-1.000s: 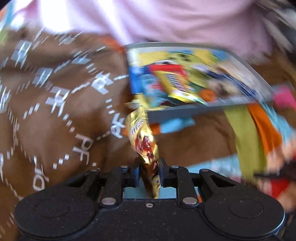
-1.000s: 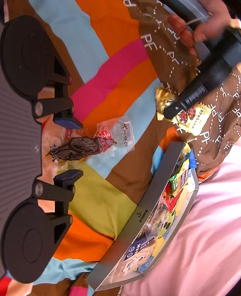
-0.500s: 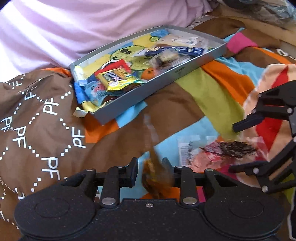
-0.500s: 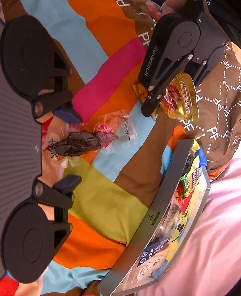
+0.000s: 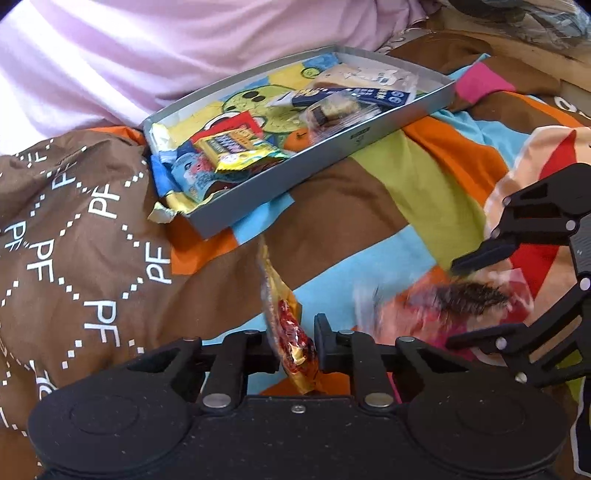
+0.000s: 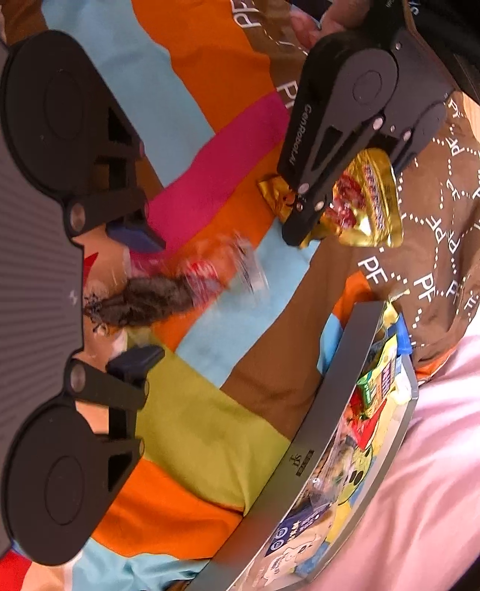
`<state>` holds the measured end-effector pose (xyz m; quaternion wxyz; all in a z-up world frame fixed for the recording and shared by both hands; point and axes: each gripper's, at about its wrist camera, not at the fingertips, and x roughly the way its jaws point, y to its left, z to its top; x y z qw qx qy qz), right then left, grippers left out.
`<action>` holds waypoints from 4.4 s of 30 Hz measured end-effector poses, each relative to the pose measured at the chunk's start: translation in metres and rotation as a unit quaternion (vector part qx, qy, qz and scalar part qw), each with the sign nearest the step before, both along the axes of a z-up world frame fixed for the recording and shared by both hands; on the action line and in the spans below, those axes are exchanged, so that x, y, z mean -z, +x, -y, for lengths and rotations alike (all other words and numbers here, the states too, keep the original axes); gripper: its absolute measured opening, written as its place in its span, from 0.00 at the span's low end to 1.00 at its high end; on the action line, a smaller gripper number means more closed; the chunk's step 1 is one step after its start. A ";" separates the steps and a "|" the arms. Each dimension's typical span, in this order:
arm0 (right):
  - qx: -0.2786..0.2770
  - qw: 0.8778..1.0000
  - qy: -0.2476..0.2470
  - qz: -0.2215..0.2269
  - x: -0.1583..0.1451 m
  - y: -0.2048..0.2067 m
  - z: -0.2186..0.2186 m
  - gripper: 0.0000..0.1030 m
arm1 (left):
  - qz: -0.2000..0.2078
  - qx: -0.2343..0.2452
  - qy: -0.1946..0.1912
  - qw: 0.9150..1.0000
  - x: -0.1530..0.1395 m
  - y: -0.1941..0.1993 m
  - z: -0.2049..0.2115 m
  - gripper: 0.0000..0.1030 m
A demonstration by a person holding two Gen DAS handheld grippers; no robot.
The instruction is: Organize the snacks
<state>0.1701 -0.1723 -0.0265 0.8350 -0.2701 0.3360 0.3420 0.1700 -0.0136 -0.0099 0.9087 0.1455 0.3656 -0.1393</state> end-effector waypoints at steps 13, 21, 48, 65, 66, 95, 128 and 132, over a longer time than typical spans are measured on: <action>-0.011 0.995 -0.047 0.093 -0.007 -0.018 0.001 0.50 | 0.019 0.012 0.002 1.000 -0.013 -0.007 0.006 0.17; -0.031 0.984 -0.070 0.158 -0.018 -0.030 0.002 0.50 | 0.039 0.006 -0.005 0.999 -0.030 -0.006 0.008 0.17; 0.144 0.963 0.059 0.220 -0.113 0.084 0.038 0.51 | 0.168 -0.074 -0.046 0.982 -0.117 0.098 0.029 0.17; 0.178 0.958 0.065 0.215 -0.098 0.136 0.039 0.51 | 0.170 -0.130 -0.081 0.973 -0.109 0.163 0.024 0.17; 0.178 0.958 0.065 0.214 -0.096 0.137 0.039 0.51 | 0.170 -0.133 -0.082 0.973 -0.109 0.164 0.022 0.17; 0.204 0.954 0.085 0.202 -0.104 0.141 0.043 0.77 | 0.163 -0.181 -0.129 0.961 -0.115 0.161 0.015 0.80; 0.232 0.931 0.143 0.243 -0.177 0.094 0.052 1.00 | 0.167 -0.229 -0.154 0.947 -0.157 0.100 -0.012 0.99; 0.226 0.933 0.139 0.242 -0.180 0.086 0.051 1.00 | 0.168 -0.228 -0.143 0.948 -0.160 0.092 -0.011 0.99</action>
